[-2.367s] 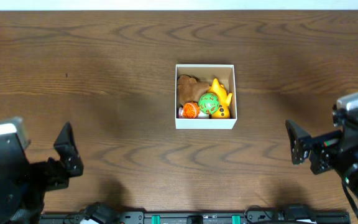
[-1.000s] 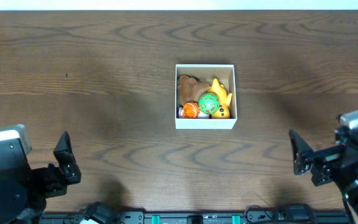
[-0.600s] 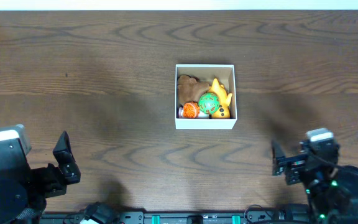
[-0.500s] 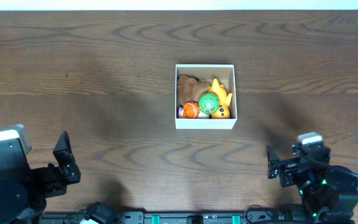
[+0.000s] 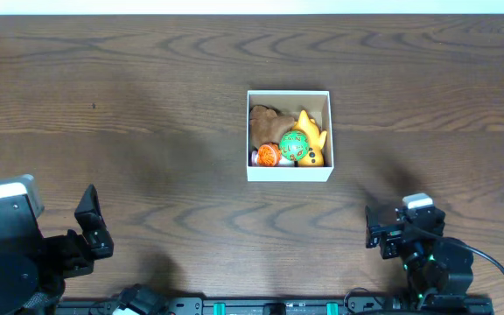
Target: Pack container
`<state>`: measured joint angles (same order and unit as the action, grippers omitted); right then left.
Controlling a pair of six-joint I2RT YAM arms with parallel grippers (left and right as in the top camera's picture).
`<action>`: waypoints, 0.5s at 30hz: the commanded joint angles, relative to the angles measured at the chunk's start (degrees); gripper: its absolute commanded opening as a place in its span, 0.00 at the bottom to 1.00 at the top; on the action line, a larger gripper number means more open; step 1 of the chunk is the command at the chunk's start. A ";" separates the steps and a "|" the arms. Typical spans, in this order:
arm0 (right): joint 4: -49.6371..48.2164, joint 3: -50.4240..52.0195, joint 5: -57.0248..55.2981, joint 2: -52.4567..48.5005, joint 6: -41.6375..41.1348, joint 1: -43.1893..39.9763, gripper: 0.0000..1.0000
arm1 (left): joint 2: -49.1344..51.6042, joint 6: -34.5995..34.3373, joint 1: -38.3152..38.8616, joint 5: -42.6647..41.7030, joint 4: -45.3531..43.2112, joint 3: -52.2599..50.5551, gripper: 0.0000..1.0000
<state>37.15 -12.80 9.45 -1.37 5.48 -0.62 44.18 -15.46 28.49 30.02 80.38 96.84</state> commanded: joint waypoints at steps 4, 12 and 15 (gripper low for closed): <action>-5.49 4.11 -0.22 0.68 0.39 -0.70 0.99 | 0.20 -0.74 -0.35 0.68 -0.02 0.04 0.98; -6.58 4.46 -0.22 0.68 0.39 -0.70 0.99 | 0.20 -0.74 -0.35 0.68 -0.02 0.04 0.98; -6.56 4.46 -0.22 0.68 0.39 -0.70 0.99 | 0.17 -0.74 -0.35 0.68 -0.04 0.04 0.98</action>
